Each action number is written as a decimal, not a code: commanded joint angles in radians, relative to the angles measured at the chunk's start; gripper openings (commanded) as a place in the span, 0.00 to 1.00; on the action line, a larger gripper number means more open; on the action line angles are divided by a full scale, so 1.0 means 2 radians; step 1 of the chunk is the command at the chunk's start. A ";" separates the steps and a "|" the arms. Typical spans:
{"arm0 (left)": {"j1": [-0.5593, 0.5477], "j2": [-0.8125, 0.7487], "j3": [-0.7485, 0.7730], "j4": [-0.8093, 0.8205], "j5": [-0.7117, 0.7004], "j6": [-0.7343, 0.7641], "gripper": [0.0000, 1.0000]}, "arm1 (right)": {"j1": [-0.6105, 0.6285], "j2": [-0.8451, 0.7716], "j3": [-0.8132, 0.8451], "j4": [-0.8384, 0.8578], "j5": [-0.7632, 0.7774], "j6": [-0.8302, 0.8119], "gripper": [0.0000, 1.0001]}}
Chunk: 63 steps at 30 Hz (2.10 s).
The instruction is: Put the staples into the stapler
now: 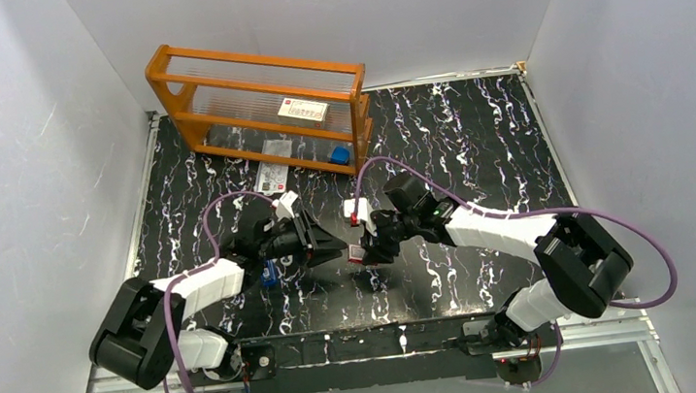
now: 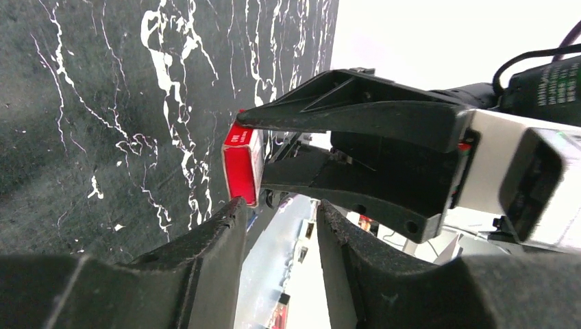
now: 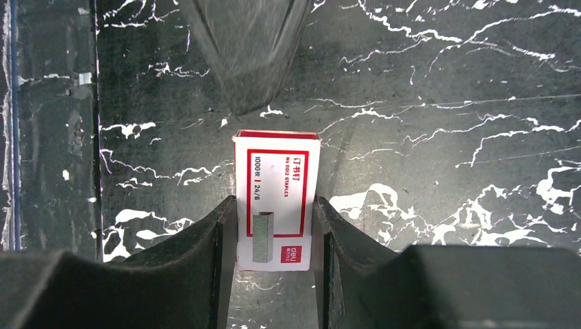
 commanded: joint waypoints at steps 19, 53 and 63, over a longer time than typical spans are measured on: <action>-0.017 0.042 0.027 0.018 0.034 0.013 0.27 | 0.003 -0.032 -0.002 0.055 -0.016 0.015 0.39; -0.068 0.147 0.059 0.060 0.020 -0.009 0.19 | 0.009 -0.010 0.007 0.080 -0.007 0.021 0.45; -0.069 0.162 0.068 0.053 0.021 0.005 0.00 | 0.009 0.009 0.016 0.076 0.007 0.021 0.51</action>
